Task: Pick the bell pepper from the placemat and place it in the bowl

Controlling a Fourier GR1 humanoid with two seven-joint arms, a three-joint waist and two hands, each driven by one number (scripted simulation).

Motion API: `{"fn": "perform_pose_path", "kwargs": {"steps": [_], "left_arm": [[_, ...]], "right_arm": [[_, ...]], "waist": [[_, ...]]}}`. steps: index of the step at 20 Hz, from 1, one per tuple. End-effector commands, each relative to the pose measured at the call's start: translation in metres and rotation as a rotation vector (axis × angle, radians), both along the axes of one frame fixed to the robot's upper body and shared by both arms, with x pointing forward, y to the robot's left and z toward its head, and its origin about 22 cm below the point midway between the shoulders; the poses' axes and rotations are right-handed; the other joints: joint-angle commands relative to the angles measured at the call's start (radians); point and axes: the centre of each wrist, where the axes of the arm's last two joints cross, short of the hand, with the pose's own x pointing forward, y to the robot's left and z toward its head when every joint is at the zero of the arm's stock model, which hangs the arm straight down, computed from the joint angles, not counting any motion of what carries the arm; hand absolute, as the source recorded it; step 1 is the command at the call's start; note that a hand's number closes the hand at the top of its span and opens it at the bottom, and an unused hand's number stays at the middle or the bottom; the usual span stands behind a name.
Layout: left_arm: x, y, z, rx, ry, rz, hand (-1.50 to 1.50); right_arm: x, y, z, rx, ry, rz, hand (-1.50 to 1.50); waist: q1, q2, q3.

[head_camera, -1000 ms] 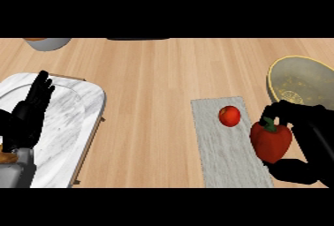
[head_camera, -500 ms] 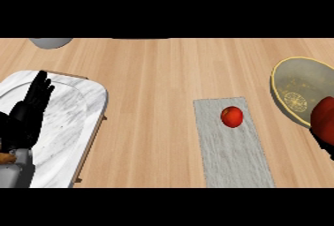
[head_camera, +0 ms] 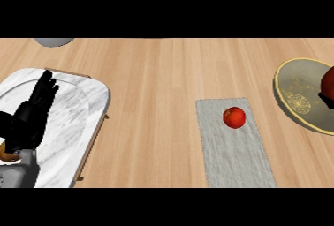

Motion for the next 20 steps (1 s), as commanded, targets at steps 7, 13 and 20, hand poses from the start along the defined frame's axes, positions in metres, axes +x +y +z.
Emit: {"fn": "perform_pose_path", "kwargs": {"steps": [7, 13, 20], "left_arm": [[0.022, -0.001, 0.01, 0.036, -0.003, -0.002, 0.0], [0.016, -0.005, -0.008, 0.003, -0.007, -0.017, 0.0], [0.012, -0.016, -0.017, -0.003, -0.007, -0.018, 0.0]], "right_arm": [[0.075, -0.036, -0.065, 0.012, 0.007, -0.013, 1.5], [0.075, -0.084, -0.067, -0.124, 0.307, -0.169, 1.5], [0.094, -0.084, -0.108, -0.015, 0.379, 0.011, -1.5]], "waist": [[0.009, 0.006, 0.001], [0.021, 0.013, 0.0], [0.028, 0.011, 0.002]]}}
